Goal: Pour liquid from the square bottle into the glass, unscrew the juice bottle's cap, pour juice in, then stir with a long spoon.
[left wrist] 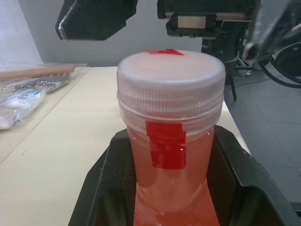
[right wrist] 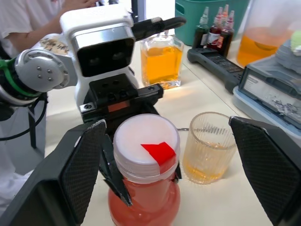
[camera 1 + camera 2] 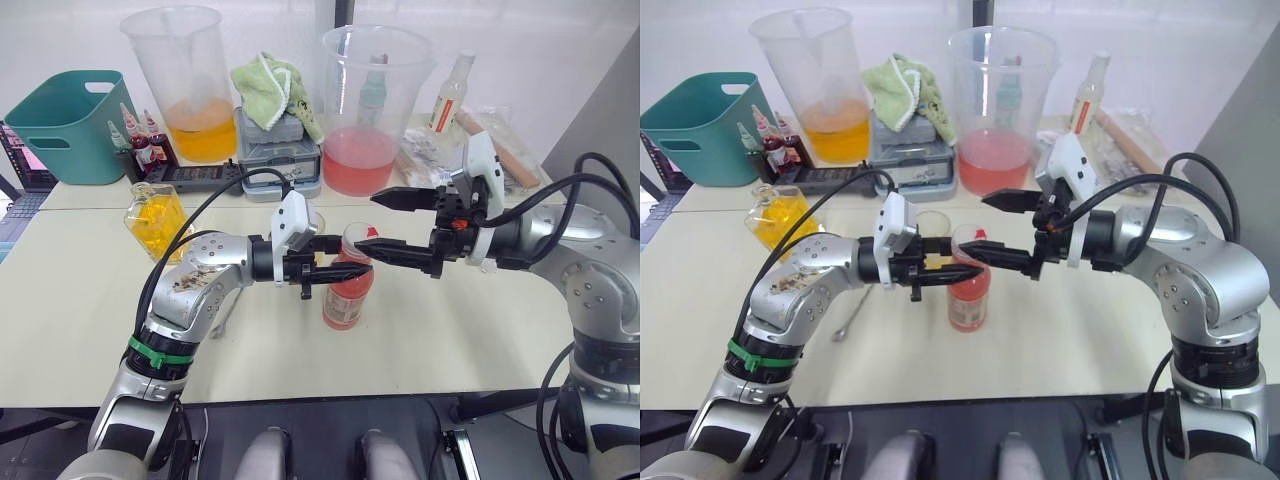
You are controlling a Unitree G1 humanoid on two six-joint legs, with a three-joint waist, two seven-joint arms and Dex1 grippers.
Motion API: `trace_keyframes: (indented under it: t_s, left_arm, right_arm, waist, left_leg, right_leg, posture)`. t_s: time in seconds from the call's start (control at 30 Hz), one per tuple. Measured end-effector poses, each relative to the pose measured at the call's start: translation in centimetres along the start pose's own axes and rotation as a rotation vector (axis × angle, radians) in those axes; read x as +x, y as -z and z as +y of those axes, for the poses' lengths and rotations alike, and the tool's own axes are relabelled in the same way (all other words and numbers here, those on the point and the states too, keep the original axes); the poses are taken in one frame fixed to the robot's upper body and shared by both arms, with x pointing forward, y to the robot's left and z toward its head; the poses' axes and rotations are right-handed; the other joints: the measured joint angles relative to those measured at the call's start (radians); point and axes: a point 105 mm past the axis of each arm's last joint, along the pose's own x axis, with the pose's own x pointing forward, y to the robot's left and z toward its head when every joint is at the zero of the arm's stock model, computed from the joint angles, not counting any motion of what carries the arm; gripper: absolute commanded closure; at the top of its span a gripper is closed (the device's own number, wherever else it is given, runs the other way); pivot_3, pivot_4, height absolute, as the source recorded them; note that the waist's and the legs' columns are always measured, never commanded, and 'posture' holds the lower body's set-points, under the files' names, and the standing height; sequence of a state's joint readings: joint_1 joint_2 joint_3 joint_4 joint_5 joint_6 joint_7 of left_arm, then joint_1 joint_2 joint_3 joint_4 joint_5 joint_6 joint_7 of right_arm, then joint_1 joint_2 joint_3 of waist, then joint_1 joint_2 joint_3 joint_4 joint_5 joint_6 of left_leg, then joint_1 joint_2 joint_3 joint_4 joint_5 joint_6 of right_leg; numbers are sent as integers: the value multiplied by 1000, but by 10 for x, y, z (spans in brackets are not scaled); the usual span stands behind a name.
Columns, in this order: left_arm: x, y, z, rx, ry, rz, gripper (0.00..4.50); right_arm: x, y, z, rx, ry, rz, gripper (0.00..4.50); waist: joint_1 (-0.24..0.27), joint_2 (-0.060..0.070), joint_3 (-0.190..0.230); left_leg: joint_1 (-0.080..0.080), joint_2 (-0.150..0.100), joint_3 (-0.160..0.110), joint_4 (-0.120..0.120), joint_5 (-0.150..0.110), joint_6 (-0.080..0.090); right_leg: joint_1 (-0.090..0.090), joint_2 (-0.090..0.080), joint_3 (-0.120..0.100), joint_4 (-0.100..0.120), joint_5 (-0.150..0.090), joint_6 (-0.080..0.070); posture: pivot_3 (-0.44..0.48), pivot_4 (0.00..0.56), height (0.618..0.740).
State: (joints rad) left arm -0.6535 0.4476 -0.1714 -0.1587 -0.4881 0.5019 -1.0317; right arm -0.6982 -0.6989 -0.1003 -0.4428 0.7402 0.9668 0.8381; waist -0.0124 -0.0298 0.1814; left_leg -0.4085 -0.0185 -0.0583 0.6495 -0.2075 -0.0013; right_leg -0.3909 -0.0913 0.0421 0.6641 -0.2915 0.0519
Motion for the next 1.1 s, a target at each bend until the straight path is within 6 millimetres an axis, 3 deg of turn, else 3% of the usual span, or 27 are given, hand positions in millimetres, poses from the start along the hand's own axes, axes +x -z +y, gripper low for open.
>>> trace_keyframes:
  t_s: [0.27, 0.57, 0.8, 1.1]
  left_arm:
    - [0, 0, 0, 1, 1, -1, 3013]
    - [0, 1, 1, 4, -5, 4, 3013]
    - [-1, 2, 1, 5, -10, 5, 3013]
    - [-4, 2, -3, 24, -8, 11, 3013]
  right_arm:
    - [2, 5, 5, 12, 11, 7, 54]
    - [7, 6, 12, 23, -33, 2, 2824]
    - [9, 5, 10, -33, -112, 28, 2873]
    - [15, 1, -1, -137, -407, 46, 2873]
  waist:
    - [0, 0, 0]
    - [0, 0, 0]
    - [-1, 0, 0]
    - [-3, 0, 0]
  left_leg:
    - [0, 0, 0, 0, 0, 0]
    - [0, 0, 0, 0, 0, 0]
    - [2, 0, 1, 0, 0, 0]
    - [2, 0, 2, 1, 0, 0]
  right_leg:
    - [0, 0, 0, 0, 0, 0]
    - [1, 0, 0, 0, 0, 0]
    - [2, 0, 0, 0, 0, 0]
    - [2, 1, 0, -1, 0, 0]
  posture:
    - [0, 150, 740]
    - [0, 150, 740]
    - [0, 150, 740]
    - [0, 150, 740]
